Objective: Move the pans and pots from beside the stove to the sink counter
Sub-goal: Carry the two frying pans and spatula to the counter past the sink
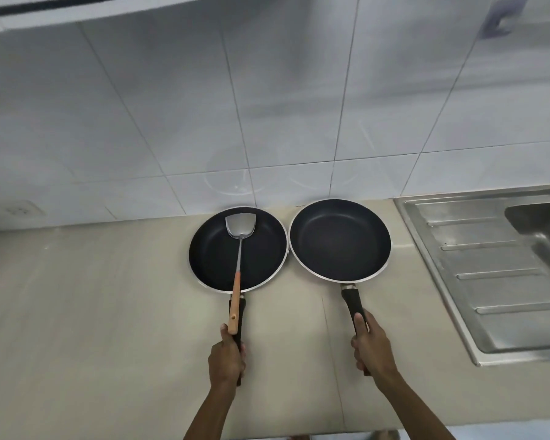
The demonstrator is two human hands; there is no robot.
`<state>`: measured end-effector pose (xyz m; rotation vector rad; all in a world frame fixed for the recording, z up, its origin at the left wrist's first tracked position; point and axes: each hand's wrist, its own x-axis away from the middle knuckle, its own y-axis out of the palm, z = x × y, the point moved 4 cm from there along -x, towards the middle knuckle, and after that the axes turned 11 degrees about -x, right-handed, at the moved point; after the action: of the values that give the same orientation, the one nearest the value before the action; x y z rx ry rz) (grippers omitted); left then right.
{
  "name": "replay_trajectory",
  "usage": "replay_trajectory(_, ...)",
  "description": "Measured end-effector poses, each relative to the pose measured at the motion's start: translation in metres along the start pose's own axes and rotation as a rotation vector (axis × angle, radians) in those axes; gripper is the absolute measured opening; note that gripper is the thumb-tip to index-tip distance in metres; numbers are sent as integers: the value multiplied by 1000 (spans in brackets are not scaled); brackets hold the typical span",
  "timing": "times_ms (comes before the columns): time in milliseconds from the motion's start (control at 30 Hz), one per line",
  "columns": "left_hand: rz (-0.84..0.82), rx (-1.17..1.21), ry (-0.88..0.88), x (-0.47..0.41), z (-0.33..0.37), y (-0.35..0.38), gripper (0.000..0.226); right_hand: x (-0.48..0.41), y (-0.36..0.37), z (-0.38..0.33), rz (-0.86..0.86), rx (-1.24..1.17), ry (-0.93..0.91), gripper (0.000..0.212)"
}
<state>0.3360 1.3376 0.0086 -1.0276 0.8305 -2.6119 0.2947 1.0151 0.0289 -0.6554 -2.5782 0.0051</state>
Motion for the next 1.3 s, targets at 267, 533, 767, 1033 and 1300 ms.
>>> replay_trajectory(267,-71,27,-5,-22,15,-12,76,-18,14,-13,-46,15,4,27)
replay_trajectory(533,-106,43,-40,-26,17,-12,77,-18,15,-14,-66,41,11,27)
replay_trajectory(767,-132,75,-48,-24,20,-13,77,-14,17,-16,-107,24,22,27)
replay_trajectory(1033,-160,94,-4,-21,21,-15,75,-9,17,-21,-101,63,29,31)
replay_trajectory(1300,-121,124,-14,-16,2,-16,76,-2,12,-22,-84,147,80,45)
